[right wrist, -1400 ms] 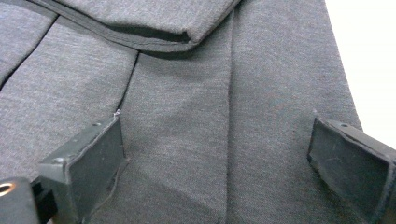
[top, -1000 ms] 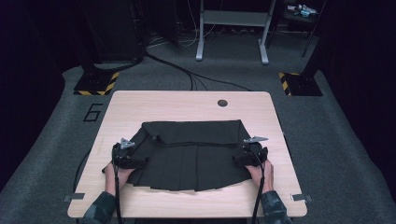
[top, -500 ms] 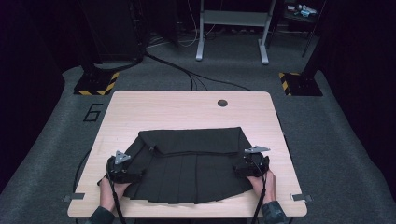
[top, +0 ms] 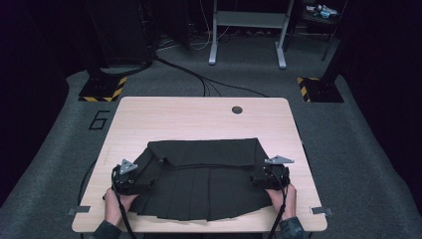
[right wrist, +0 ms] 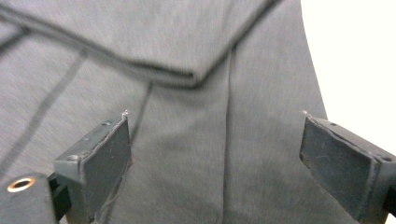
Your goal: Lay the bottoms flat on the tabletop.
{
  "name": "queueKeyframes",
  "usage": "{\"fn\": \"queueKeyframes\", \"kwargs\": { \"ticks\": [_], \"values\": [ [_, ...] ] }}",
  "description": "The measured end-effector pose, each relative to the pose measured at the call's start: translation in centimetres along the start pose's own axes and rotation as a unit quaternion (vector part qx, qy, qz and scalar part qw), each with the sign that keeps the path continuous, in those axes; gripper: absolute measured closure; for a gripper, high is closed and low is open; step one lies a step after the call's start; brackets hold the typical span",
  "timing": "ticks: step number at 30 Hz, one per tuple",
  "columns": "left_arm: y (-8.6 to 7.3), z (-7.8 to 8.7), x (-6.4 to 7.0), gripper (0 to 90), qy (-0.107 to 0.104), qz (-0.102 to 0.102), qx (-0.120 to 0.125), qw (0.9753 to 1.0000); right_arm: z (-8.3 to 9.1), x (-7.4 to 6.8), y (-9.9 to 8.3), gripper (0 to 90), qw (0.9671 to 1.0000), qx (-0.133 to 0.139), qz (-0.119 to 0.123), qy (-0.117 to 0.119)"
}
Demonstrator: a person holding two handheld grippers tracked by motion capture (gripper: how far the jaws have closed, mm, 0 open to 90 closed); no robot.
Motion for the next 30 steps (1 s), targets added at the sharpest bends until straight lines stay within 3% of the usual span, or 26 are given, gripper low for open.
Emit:
{"fn": "queueKeyframes", "kwargs": {
  "ticks": [6, 12, 14, 18, 23, 25, 30],
  "values": [
    [2.9, -0.4, 1.1, 14.5, -0.008, -0.012, 0.008, 0.9999, -0.6, -0.5, 2.3, 19.0, 0.9999, 0.002, 0.01, -0.004],
    [4.8, -1.9, 2.3, 20.2, -0.007, -0.029, 0.005, 0.9995, -2.5, -0.2, 2.9, 36.6, 0.9998, -0.02, -0.006, 0.004],
    [5.2, -2.5, 2.4, 23.3, -0.001, -0.025, 0.008, 0.9996, -3.1, 0.0, 3.0, 43.6, 0.9996, -0.023, -0.016, 0.007],
    [4.7, -3.5, 2.1, 42.4, 0.009, -0.027, -0.003, 0.9996, -3.7, -0.1, 2.7, 55.5, 0.9989, -0.032, -0.03, 0.014],
    [3.7, -3.9, 2.0, 68.3, -0.017, -0.011, -0.007, 0.9998, -4.2, -0.2, 2.7, 72.1, 0.9991, -0.038, -0.017, 0.009],
    [3.5, -3.9, 2.0, 73.6, -0.018, -0.01, -0.006, 0.9998, -4.2, -0.3, 2.7, 75.7, 0.9992, -0.037, -0.009, 0.007],
    [2.7, -4.0, 2.1, 76.7, -0.021, -0.021, -0.015, 0.9994, -4.0, -0.5, 2.7, 83.1, 0.9996, -0.026, -0.011, 0.002]
  ]
}}
Point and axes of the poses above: each handheld gripper's, and its own axes: z roughly backward along the jaws, y roughly out of its top, x roughly to its right, the point moved 10 cm from there along -z, roughly forward along the jaws, and after that the axes turned 4 degrees about y, right-handed, at the moved point
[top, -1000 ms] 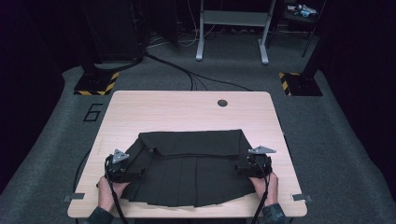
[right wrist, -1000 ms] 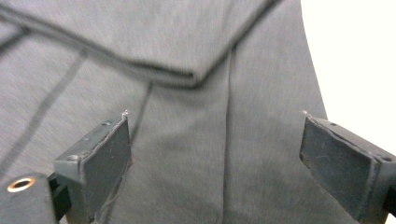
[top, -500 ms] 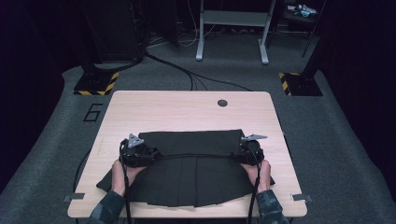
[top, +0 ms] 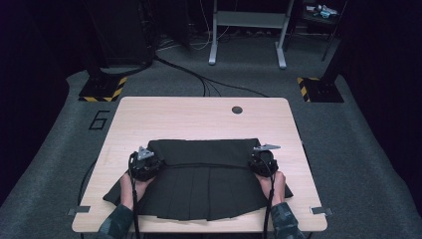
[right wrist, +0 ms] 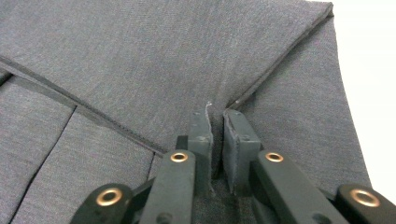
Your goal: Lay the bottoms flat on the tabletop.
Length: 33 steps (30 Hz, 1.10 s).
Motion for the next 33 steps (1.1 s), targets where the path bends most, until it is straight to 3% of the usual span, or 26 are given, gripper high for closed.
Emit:
{"fn": "queueKeyframes", "kwargs": {
  "ticks": [10, 12, 14, 16, 17, 19, 20, 21, 22, 23, 24, 26, 27, 28, 29, 31, 32, 33],
  "values": [
    [-0.1, 0.4, -0.2, 78.6, -0.005, -0.009, 0.003, 0.9999, 1.0, -0.5, 0.0, 83.8, 0.9998, 0.011, 0.014, 0.004],
    [0.4, 0.5, -0.1, 78.9, -0.015, -0.006, 0.005, 0.9999, 1.2, -0.5, 0.2, 84.0, 0.9998, 0.009, 0.015, 0.005],
    [1.6, 0.7, -0.4, 79.5, -0.023, -0.005, 0.01, 0.9997, 1.5, -0.5, 1.1, 84.1, 0.9997, 0.008, 0.022, 0.006],
    [3.9, 0.6, -1.2, 80.6, -0.022, -0.014, 0.017, 0.9995, 2.0, -0.1, 3.3, 84.4, 0.9998, 0.013, 0.015, 0.01],
    [5.7, 0.3, -1.8, 81.2, -0.018, -0.011, 0.026, 0.9994, 2.0, 0.3, 4.9, 84.5, 0.9996, 0.016, 0.022, 0.011],
    [9.7, -0.9, -3.5, 81.4, 0.0, -0.007, 0.033, 0.9994, 1.4, 1.2, 9.1, 86.0, 0.9997, 0.021, 0.009, 0.008],
    [11.6, -1.7, -4.5, 81.3, 0.019, -0.001, 0.038, 0.9991, 0.7, 1.8, 11.2, 85.4, 0.9999, 0.012, -0.005, 0.005],
    [13.0, -2.6, -5.5, 81.3, 0.021, 0.022, 0.036, 0.9989, 0.1, 2.3, 13.1, 83.3, 0.9998, 0.003, -0.02, 0.002],
    [13.9, -3.4, -6.4, 80.8, 0.028, 0.038, 0.027, 0.9985, -0.5, 2.9, 14.7, 76.7, 0.9994, 0.0, -0.036, -0.002],
    [14.5, -4.0, -7.4, 75.4, 0.049, 0.054, 0.024, 0.997, -0.9, 3.7, 15.9, 69.4, 0.9989, -0.003, -0.041, -0.022],
    [14.8, -4.3, -8.4, 62.5, 0.057, 0.078, 0.022, 0.9951, -1.2, 4.4, 16.8, 62.2, 0.9979, 0.0, -0.05, -0.04],
    [14.4, -4.6, -10.0, 49.1, 0.071, 0.124, 0.015, 0.9897, -1.4, 5.4, 17.4, 48.1, 0.9956, 0.008, -0.062, -0.069],
    [14.1, -4.5, -10.5, 42.2, 0.067, 0.147, 0.02, 0.9866, -1.5, 5.5, 17.2, 46.5, 0.9961, 0.002, -0.062, -0.063],
    [13.5, -4.4, -10.9, 40.4, 0.069, 0.156, 0.021, 0.985, -1.5, 5.6, 16.9, 41.8, 0.9962, 0.007, -0.066, -0.056],
    [12.9, -4.3, -11.2, 38.1, 0.075, 0.154, 0.019, 0.9851, -1.4, 5.8, 16.5, 38.2, 0.996, 0.013, -0.07, -0.054],
    [11.9, -4.3, -11.3, 34.7, 0.063, 0.168, 0.016, 0.9836, -1.1, 6.1, 15.8, 38.5, 0.9951, 0.034, -0.081, -0.046],
    [11.5, -4.1, -11.3, 34.0, 0.066, 0.163, 0.017, 0.9842, -1.0, 6.4, 15.6, 35.9, 0.9947, 0.042, -0.084, -0.041],
    [11.1, -4.1, -11.2, 33.8, 0.071, 0.148, 0.011, 0.9863, -0.8, 6.5, 15.4, 35.0, 0.9938, 0.051, -0.092, -0.037]
  ]
}}
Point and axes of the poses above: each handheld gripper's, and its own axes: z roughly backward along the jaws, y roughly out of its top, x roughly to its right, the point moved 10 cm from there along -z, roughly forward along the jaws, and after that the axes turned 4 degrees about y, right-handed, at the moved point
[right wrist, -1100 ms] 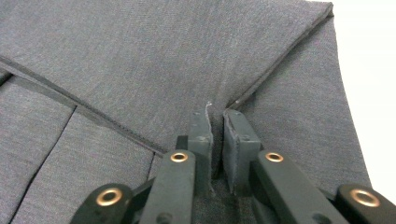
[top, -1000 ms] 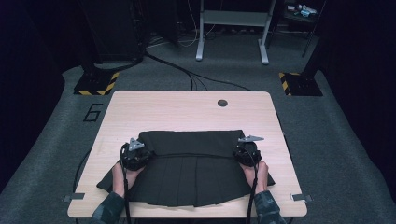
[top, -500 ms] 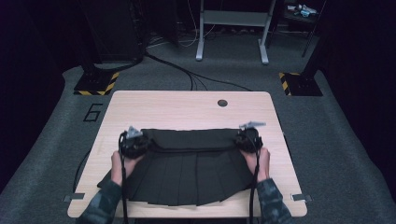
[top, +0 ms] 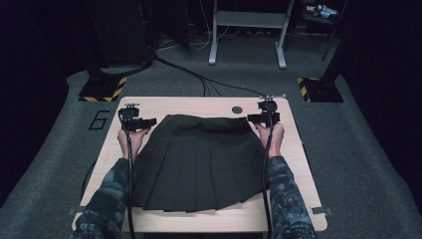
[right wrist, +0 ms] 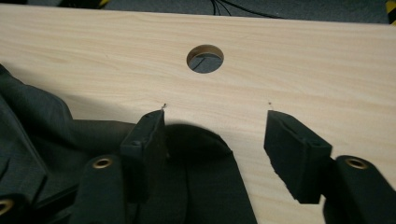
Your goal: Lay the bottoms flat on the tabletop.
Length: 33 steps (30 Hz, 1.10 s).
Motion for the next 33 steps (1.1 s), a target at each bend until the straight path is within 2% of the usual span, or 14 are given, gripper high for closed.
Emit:
{"fn": "queueKeyframes", "kwargs": {
  "ticks": [1, 2, 4, 6, 8, 9, 11, 12, 16, 20, 25, 27, 29, 33],
  "values": [
    [-0.5, 0.2, 0.2, 32.8, -0.006, -0.01, -0.013, 0.9998, 0.3, 0.3, 0.0, 34.4, 0.9999, 0.01, -0.005, -0.003],
    [-0.7, 0.4, 0.4, 31.3, -0.009, -0.014, -0.008, 0.9998, 0.8, 0.4, 0.0, 33.2, 0.9998, 0.019, -0.004, -0.003],
    [-1.4, 0.9, 0.8, 31.2, -0.002, -0.043, -0.01, 0.999, 1.4, 0.5, -0.3, 31.4, 0.9999, 0.017, 0.002, 0.001],
    [-2.3, 1.2, 1.2, 30.0, -0.009, -0.061, -0.018, 0.9979, 1.8, 0.3, -1.1, 29.6, 0.9999, 0.002, 0.011, 0.005],
    [-3.1, 1.6, 1.5, 28.1, -0.014, -0.069, -0.016, 0.9974, 1.9, 0.1, -2.3, 28.8, 0.9993, -0.017, 0.035, 0.002],
    [-3.7, 1.8, 1.5, 27.3, -0.012, -0.081, -0.023, 0.9964, 1.9, -0.1, -2.9, 28.5, 0.9984, -0.026, 0.049, 0.005],
    [-4.6, 2.0, 1.8, 25.3, -0.018, -0.084, -0.024, 0.996, 1.9, -0.2, -4.2, 28.7, 0.9967, -0.039, 0.071, 0.002],
    [-5.2, 2.2, 1.9, 24.1, -0.016, -0.09, -0.03, 0.9953, 1.7, -0.3, -4.9, 28.9, 0.9959, -0.048, 0.076, 0.005],
    [-7.2, 3.2, 2.3, 21.8, -0.032, -0.103, -0.033, 0.9936, 1.1, -0.2, -7.8, 32.1, 0.9917, -0.088, 0.093, 0.009],
    [-9.2, 4.3, 2.1, 20.9, -0.033, -0.109, -0.034, 0.9929, 2.0, 0.0, -10.1, 33.6, 0.9917, -0.092, 0.088, 0.017],
    [-11.5, 5.6, 1.6, 19.8, -0.033, -0.108, -0.035, 0.993, 3.9, 0.8, -11.6, 34.0, 0.9945, -0.071, 0.073, 0.022],
    [-12.4, 6.1, 1.3, 19.5, -0.023, -0.111, -0.031, 0.9931, 4.8, 1.2, -12.1, 34.4, 0.9954, -0.063, 0.068, 0.024],
    [-13.3, 6.6, 1.0, 19.1, -0.025, -0.111, -0.036, 0.9928, 5.7, 1.6, -12.7, 35.0, 0.9959, -0.058, 0.064, 0.025],
    [-15.1, 7.2, 0.5, 17.8, -0.01, -0.113, -0.034, 0.993, 6.8, 2.0, -14.3, 39.8, 0.9956, -0.065, 0.061, 0.028]
  ]
}}
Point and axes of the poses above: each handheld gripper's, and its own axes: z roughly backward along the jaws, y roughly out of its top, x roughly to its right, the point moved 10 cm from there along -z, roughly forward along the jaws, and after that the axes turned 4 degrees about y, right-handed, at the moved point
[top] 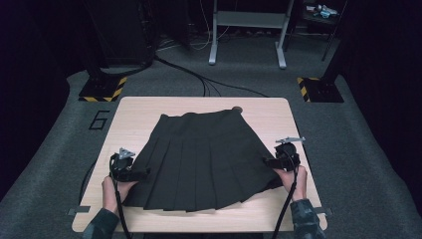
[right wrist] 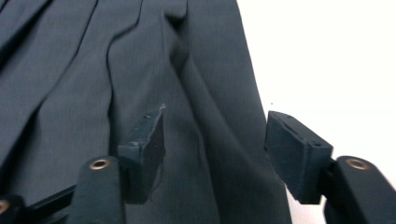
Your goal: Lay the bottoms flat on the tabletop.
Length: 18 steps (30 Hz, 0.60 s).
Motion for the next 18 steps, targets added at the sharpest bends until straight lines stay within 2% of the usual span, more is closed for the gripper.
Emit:
{"fn": "queueKeyframes", "kwargs": {
  "ticks": [6, 10, 13, 18],
  "values": [
    [-2.0, -0.4, -0.1, 15.1, 0.005, 0.003, -0.01, 0.9999, -0.2, -0.4, -3.0, 53.9, 0.9993, -0.033, -0.017, 0.002],
    [-2.0, -0.5, 0.0, 14.7, 0.009, 0.004, -0.003, 0.9999, -0.4, -0.6, -3.8, 71.6, 0.9994, -0.028, -0.02, 0.001],
    [-2.1, -0.5, 0.0, 14.6, 0.011, 0.002, -0.001, 0.9999, 0.0, -0.9, -4.0, 76.1, 0.9994, -0.025, -0.02, -0.008],
    [-2.1, -0.5, 0.0, 14.6, 0.011, 0.005, 0.007, 0.9999, 2.0, -1.5, -4.5, 84.0, 0.9996, -0.015, -0.009, -0.021]
  ]
}}
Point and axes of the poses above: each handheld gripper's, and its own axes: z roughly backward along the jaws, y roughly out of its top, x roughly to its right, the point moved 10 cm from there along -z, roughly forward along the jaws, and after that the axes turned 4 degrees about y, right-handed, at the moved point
